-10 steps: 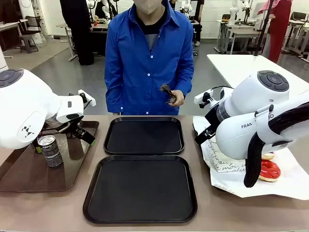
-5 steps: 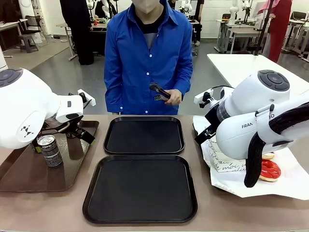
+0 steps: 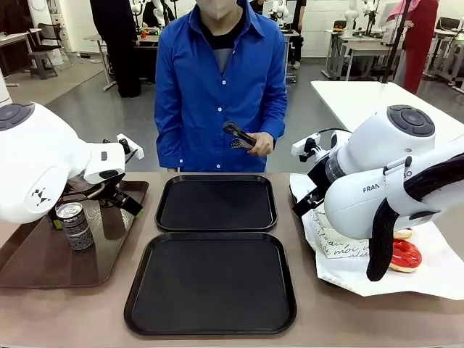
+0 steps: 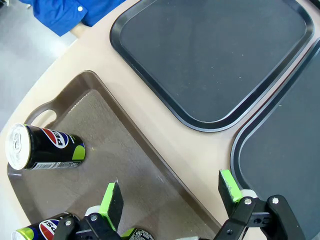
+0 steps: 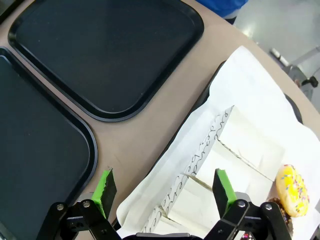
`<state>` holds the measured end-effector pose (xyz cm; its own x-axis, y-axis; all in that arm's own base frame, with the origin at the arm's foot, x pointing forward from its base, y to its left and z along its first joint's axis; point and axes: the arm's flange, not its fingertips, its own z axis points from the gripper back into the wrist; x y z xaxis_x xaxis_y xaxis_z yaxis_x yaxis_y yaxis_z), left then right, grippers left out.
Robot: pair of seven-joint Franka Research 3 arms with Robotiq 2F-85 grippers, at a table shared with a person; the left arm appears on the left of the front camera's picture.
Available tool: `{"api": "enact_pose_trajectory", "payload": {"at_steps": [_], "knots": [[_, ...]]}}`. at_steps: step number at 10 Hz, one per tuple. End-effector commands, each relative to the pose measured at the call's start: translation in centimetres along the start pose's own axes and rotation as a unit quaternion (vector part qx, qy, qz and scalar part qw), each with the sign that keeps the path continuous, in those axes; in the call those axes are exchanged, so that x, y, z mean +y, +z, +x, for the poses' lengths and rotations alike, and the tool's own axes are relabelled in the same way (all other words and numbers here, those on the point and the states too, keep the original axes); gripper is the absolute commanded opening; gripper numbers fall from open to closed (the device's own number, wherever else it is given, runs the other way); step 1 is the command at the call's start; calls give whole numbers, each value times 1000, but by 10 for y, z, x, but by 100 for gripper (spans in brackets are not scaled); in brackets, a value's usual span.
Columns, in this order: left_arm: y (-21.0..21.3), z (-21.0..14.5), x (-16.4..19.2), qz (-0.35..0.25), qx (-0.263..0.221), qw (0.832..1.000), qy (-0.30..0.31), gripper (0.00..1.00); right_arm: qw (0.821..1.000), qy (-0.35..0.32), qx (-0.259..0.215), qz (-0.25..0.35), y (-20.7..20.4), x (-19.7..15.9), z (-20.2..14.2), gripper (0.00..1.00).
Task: Set up donuts and drinks on trays.
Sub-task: Pick up one Pepsi coke and place it on the Flat Tray.
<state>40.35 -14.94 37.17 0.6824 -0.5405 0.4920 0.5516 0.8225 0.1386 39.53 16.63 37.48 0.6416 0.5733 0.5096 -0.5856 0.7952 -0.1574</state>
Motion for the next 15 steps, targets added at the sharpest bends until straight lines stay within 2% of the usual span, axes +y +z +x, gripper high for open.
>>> {"api": "enact_pose_trajectory", "payload": {"at_steps": [1, 5, 6, 8, 10, 11, 13, 14, 15], "knots": [[0, 0, 0, 0, 0, 1000, 0, 100, 1000, 0, 0, 0, 0, 0, 0, 100], [0, 0, 0, 0, 0, 1000, 0, 100, 1000, 0, 0, 0, 0, 0, 0, 100], [28, -9, -4, 8, -6, 1000, -15, 100, 1000, 16, -17, -16, 23, 5, -10, 100], [85, -49, -11, -9, 1, 999, -37, 100, 998, 59, -8, -3, 67, 13, -57, 100], [128, -102, -11, -48, 29, 998, -40, 100, 998, 62, 30, -6, 102, 6, -112, 100], [141, -118, -11, -46, 41, 997, -41, 100, 996, 61, 61, 4, 116, 8, -136, 100], [155, -145, -18, -56, 48, 996, -39, 100, 993, 92, 68, 21, 137, 14, -175, 100], [151, -148, -18, -28, 45, 998, -30, 100, 993, 103, 63, 10, 137, 14, -182, 100], [167, -22, 19, -51, 56, 996, -38, 100, 987, 92, 58, -115, 124, 5, -166, 100]]}}
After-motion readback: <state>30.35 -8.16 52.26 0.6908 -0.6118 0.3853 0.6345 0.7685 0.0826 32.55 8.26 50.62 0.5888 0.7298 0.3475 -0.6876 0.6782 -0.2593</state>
